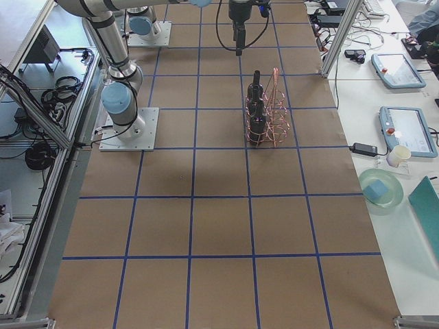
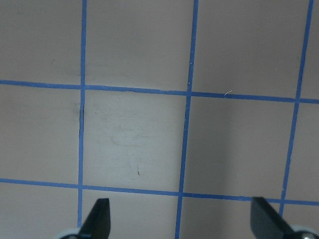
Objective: Place wine into wine basket
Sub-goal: 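Open the right gripper and raise it away from the rack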
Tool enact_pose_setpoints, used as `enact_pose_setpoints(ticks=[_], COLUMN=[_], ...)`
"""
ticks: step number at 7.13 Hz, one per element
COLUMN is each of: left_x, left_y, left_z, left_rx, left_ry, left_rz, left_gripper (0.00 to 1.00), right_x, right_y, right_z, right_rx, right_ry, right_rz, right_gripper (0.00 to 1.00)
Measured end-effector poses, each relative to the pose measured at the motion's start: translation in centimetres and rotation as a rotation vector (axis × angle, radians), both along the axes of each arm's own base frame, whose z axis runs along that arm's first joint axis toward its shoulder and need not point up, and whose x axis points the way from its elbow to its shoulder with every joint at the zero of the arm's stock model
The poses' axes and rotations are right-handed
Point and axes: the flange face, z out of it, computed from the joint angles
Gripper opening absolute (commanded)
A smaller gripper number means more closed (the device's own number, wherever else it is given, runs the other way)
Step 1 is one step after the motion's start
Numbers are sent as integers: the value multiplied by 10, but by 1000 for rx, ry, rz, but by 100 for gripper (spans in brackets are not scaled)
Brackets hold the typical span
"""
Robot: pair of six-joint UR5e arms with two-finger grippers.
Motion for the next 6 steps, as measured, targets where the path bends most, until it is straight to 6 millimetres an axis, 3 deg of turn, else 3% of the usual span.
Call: enact_pose_setpoints(ticks=[2,6], left_x=[0,-1], left_y=[2,2], left_z=[0,2], left_rx=[6,-6], left_ry=[2,9], left_rz=[0,-13], left_gripper=[100,100], right_x=[12,23], right_y=[9,-7], right_z=[-6,-1], right_rx=[-22,-127], right_ry=[3,-45], right_rz=[-14,-17], right_gripper=[100,100])
